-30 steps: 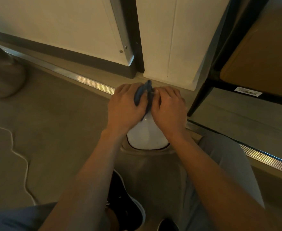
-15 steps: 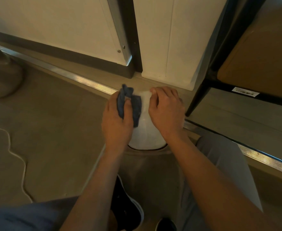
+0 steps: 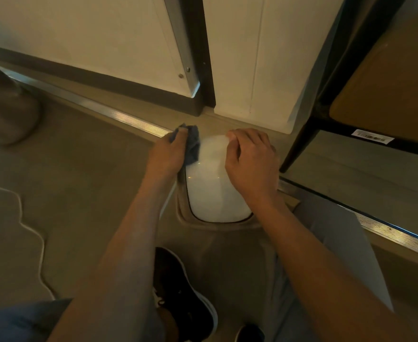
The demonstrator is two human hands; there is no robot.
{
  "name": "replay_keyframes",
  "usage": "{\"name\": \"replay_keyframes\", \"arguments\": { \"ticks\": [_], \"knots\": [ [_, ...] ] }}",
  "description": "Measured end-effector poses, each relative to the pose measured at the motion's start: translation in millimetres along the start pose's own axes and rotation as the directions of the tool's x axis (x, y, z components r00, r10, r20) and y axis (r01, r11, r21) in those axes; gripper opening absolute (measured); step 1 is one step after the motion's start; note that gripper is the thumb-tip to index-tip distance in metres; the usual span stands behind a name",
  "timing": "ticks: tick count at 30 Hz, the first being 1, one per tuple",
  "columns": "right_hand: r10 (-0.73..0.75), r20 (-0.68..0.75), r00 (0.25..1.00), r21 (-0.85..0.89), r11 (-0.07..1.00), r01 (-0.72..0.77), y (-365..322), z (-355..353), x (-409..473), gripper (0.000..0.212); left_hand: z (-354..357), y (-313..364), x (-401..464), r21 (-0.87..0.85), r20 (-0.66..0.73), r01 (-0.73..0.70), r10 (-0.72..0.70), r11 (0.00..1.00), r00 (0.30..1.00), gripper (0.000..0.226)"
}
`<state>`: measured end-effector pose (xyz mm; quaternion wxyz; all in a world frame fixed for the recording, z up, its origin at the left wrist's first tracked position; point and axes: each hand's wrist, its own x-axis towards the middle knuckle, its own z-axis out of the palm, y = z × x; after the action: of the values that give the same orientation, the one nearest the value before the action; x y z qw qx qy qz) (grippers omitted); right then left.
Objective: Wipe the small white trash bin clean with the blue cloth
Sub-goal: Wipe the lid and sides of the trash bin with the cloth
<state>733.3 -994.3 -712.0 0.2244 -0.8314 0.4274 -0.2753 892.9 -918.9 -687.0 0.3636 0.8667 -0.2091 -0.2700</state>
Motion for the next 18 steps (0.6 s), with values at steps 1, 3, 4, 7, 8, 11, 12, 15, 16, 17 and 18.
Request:
{"name": "replay_keyframes", "arguments": {
  "ticks": [1,3,4,7,8,11,12,15,16,17,18],
  "knots": [
    [0.011,-0.006,1.0,0.001,1.0,-0.011,0,0,0,0.036,2,7,7,0.008,0.035,-0.011,0.011,1.0,0.999,0.045],
    [0.029,-0.016,0.999,0.003,1.0,-0.029,0,0,2,0.035,7,10,4,-0.064,0.032,-0.021,0.023,0.998,0.999,0.04],
    [0.03,-0.017,0.999,0.004,1.0,-0.03,-1,1,2,0.037,8,5,-4,-0.16,0.009,-0.024,0.025,0.987,1.0,0.036],
    [0.034,-0.003,0.999,-0.009,0.999,-0.034,-1,1,2,0.039,13,-30,-50,-0.378,-0.081,-0.069,0.041,0.923,0.996,0.034],
    [0.03,0.0,1.0,-0.01,0.999,-0.03,-1,1,2,0.037,18,-44,-70,-0.381,-0.126,-0.127,0.085,0.916,0.988,0.037],
    [0.02,0.0,1.0,-0.007,1.0,-0.02,1,2,3,0.034,39,-71,-115,-0.377,-0.202,-0.24,0.173,0.895,0.964,0.047],
    [0.019,-0.003,1.0,-0.012,1.0,-0.019,1,2,3,0.033,44,-73,-119,-0.373,-0.22,-0.252,0.178,0.893,0.959,0.048],
    [0.023,-0.035,0.999,-0.005,1.0,-0.023,1,2,3,0.03,45,-65,-104,-0.345,-0.294,-0.296,0.197,0.891,0.935,0.034],
    [0.03,-0.041,0.999,-0.003,1.0,-0.031,0,2,3,0.03,42,-62,-97,-0.342,-0.318,-0.296,0.187,0.892,0.93,0.032],
    [0.039,-0.04,0.998,-0.004,0.999,-0.039,-2,1,4,0.03,37,-57,-86,-0.337,-0.328,-0.275,0.162,0.9,0.931,0.034],
    [0.045,-0.035,0.998,-0.009,0.999,-0.045,-4,1,4,0.03,32,-51,-76,-0.333,-0.318,-0.234,0.125,0.913,0.94,0.036]
  ]
}}
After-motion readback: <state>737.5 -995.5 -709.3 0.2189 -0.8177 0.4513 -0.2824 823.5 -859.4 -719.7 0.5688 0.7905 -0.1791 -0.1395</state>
